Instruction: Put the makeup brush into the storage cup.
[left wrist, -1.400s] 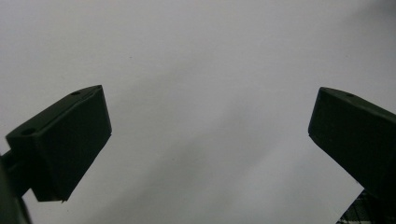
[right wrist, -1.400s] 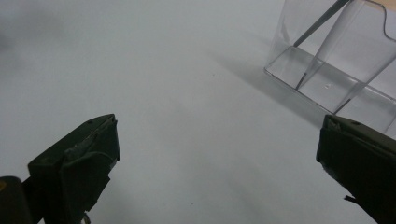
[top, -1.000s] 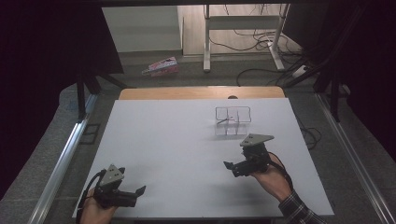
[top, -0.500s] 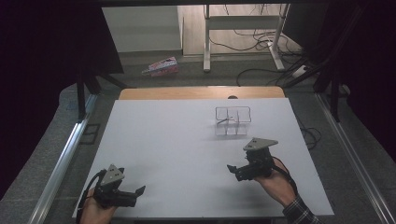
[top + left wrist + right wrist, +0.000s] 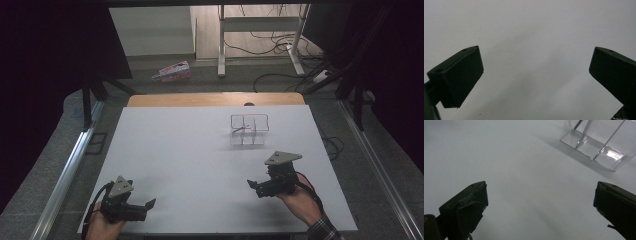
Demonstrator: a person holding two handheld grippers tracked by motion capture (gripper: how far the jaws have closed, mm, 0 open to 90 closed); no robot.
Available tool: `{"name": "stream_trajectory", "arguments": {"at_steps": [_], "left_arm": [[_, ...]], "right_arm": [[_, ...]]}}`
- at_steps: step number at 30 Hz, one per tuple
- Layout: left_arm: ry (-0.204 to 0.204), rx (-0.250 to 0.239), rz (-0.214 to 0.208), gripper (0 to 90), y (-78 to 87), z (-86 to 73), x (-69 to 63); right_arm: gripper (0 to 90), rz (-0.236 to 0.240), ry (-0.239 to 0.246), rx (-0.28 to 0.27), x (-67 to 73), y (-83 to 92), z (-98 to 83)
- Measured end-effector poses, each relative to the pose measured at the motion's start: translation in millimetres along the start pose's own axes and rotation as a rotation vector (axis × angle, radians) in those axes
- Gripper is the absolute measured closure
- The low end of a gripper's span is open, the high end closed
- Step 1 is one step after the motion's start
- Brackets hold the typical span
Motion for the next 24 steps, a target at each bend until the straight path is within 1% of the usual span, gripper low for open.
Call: {"name": "stream_trajectory", "arguments": {"at_steps": [5, 14, 24], "left_arm": [[0.001, 0.016, 0.012, 0.0, -1.2, 0.4, -1.5], [0.015, 0.016, 0.017, 0.0, -1.3, 0.8, -1.3], [0.003, 0.022, 0.019, 0.0, -2.2, 0.6, -2.5]], "right_arm": [[0.0, -0.01, 0.001, 0.005, -0.6, 3.7, -4.3], [0.0, -0.022, -0.004, 0.012, -1.0, 9.2, -11.2], [0.0, -0.035, -0.005, 0.014, -1.4, 16.3, -19.7]]}}
Point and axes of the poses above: each handheld gripper's, and its own axes: y roughly backward along the jaws, z roughly out of its top, x roughly to its left, the point moved 2 cm from there along -y, roughly forward along the jaws, and after that the axes turned 5 degrees about z, right-handed, at the moved point
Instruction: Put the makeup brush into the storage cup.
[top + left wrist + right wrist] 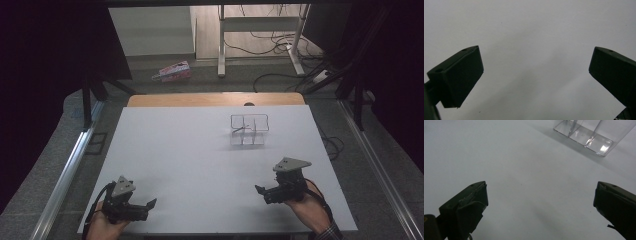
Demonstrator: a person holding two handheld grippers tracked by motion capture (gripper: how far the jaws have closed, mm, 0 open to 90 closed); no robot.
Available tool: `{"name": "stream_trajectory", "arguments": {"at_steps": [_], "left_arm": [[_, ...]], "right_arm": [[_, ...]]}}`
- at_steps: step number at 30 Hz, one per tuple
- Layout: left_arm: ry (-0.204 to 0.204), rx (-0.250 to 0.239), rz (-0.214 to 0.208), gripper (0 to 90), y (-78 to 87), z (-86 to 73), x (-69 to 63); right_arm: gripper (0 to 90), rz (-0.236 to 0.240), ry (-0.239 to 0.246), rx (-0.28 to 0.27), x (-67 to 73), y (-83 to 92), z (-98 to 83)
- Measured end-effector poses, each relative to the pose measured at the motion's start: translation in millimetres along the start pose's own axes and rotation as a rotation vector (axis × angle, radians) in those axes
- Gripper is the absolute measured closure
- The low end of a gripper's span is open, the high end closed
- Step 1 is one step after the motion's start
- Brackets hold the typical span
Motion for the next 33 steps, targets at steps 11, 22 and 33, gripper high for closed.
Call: {"name": "stream_trajectory", "arguments": {"at_steps": [11, 22, 33], "left_arm": [[-0.011, 0.005, 0.005, 0.0, 0.1, -0.3, -0.1], [-0.019, 0.011, 0.006, 0.0, 0.1, -0.5, -0.4], [-0.026, 0.01, -0.001, 0.0, 0.7, -0.8, -0.1]], "right_arm": [[0.0, -0.005, -0.005, 0.006, -0.1, 6.5, -6.6], [0.0, -0.014, -0.013, 0.015, -0.9, 12.3, -14.9], [0.0, -0.025, -0.019, 0.03, -3.6, 20.5, -24.7]]}}
Point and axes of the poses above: each handheld gripper's, and its own axes: y roughly backward along the jaws, z roughly out of its top, x roughly to its left, the point moved 2 cm from there along -y, roughly forward along the jaws, and after that the axes turned 5 degrees about z, right-handed, at the moved point
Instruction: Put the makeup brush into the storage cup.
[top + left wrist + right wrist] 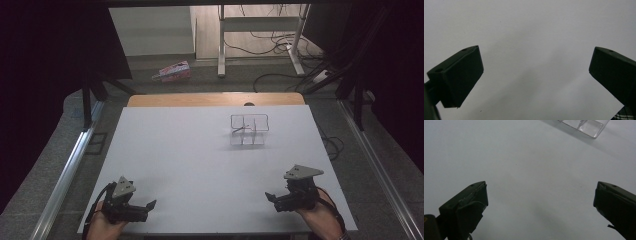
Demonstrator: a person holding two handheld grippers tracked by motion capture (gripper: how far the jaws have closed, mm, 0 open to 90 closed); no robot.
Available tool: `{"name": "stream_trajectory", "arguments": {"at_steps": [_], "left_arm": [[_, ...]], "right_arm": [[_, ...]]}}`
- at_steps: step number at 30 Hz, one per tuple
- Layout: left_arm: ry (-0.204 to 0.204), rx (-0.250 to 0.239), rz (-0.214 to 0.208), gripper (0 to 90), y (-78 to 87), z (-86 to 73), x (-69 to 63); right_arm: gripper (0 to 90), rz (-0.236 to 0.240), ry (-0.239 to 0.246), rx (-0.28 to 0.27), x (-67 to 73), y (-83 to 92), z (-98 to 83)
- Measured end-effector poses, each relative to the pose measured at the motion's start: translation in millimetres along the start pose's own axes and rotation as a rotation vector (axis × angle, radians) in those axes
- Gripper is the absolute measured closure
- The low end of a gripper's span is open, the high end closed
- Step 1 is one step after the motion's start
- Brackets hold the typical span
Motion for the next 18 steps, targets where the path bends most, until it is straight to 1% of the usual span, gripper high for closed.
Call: {"name": "stream_trajectory", "arguments": {"at_steps": [12, 17, 18], "left_arm": [[0.0, -0.001, 0.005, 0.0, -0.7, 0.0, -0.6], [-0.006, 0.002, 0.006, 0.0, -0.8, -0.1, -0.7], [-0.012, 0.007, 0.007, 0.0, -0.5, -0.2, -0.4]], "right_arm": [[0.0, -0.011, -0.014, 0.011, -2.3, 7.2, -9.7], [0.0, -0.02, -0.013, 0.02, -4.0, 9.8, -13.9], [0.0, -0.023, -0.017, 0.022, -4.3, 10.6, -15.0]]}}
Point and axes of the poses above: each handheld gripper's, and its own axes: y roughly backward along the jaws, z roughly out of its top, x roughly to its left, the point moved 2 cm from there along -y, roughly forward along the jaws, and after that the axes turned 5 degrees about z, right-handed, at the moved point
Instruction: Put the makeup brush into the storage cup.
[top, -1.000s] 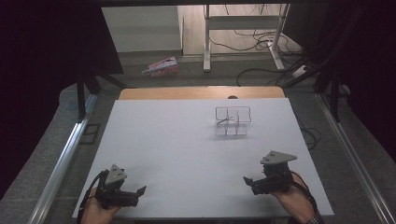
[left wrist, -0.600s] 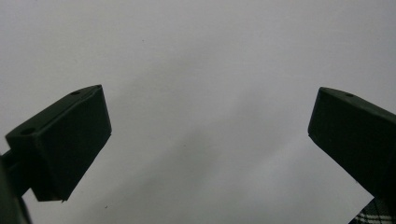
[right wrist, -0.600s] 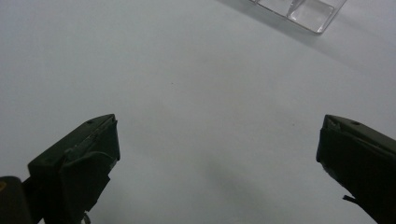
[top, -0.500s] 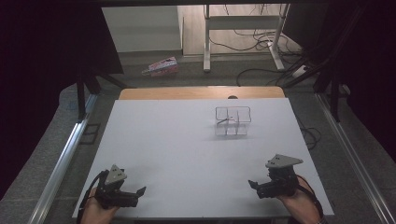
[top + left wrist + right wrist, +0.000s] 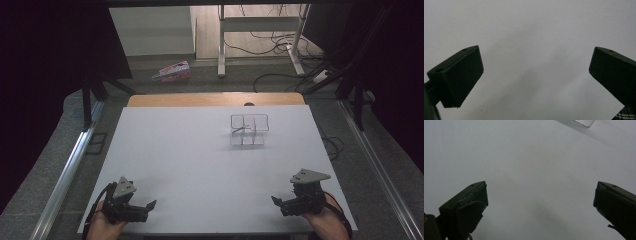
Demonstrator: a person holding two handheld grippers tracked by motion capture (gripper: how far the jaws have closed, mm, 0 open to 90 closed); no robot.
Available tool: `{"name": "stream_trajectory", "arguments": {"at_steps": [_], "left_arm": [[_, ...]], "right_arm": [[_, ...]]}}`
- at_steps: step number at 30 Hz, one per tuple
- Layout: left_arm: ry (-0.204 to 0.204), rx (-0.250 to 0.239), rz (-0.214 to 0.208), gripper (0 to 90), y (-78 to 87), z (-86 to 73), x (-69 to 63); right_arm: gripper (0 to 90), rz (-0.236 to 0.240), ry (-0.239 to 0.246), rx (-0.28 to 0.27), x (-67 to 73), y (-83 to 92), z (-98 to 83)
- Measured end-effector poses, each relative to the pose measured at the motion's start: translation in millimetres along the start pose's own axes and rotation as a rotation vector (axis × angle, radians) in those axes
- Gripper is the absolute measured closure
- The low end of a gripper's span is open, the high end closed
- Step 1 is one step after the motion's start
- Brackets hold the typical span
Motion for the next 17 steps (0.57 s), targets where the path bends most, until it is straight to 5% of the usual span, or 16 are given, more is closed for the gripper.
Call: {"name": "stream_trajectory", "arguments": {"at_steps": [17], "left_arm": [[-0.01, 0.005, 0.005, 0.0, -0.9, 0.1, -0.5]], "right_arm": [[0.0, 0.007, -0.026, 0.005, -4.8, 2.8, -6.1]]}}
Point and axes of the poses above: each handheld gripper's, and its own axes: y roughly backward along the jaws, z roughly out of its top, x roughly to its left, the point moved 2 cm from there along -y, roughly forward along the jaws, and after that the axes turned 5 degrees about z, right-handed, at the moved point
